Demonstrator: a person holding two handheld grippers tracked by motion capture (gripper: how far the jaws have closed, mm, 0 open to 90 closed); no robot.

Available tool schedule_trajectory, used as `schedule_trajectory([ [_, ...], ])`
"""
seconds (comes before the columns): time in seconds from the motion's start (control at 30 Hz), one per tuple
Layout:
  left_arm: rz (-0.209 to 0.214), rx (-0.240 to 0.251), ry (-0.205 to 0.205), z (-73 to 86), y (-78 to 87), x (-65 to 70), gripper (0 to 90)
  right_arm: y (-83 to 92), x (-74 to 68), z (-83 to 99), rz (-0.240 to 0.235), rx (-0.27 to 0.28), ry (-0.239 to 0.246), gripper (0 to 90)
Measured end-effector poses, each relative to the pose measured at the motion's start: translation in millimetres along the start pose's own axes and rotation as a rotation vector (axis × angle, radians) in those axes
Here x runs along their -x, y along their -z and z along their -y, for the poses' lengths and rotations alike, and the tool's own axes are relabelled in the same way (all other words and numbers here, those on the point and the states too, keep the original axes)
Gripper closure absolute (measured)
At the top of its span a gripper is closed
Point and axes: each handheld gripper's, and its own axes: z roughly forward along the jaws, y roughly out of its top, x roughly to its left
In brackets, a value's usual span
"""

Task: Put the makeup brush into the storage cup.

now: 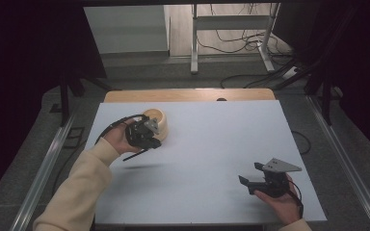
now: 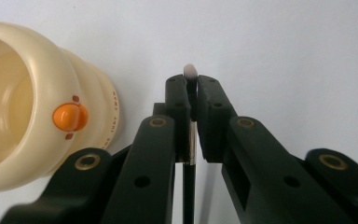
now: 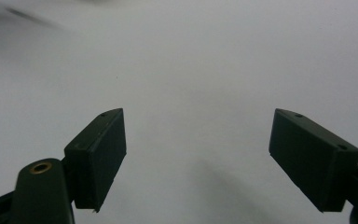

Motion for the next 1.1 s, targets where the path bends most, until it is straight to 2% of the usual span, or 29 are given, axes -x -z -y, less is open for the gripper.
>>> schedule_trajectory([
  [0.2,-0.007,0.018,0.002,0.1,1.3,1.1,84.1,-0.3,0.7,0.0,0.001,0.001,0.0,19.0],
  [0.4,-0.018,0.051,0.02,4.5,7.1,-0.2,84.1,0.6,0.3,-0.2,0.002,0.005,0.0,19.0],
  [0.77,-0.083,0.213,0.075,20.2,39.2,1.3,84.1,1.1,0.5,-0.8,0.003,0.009,-0.003,19.0],
  [1.1,-0.099,0.313,0.144,38.4,49.5,3.6,84.1,1.0,0.3,-1.1,0.005,0.01,-0.005,19.0],
])
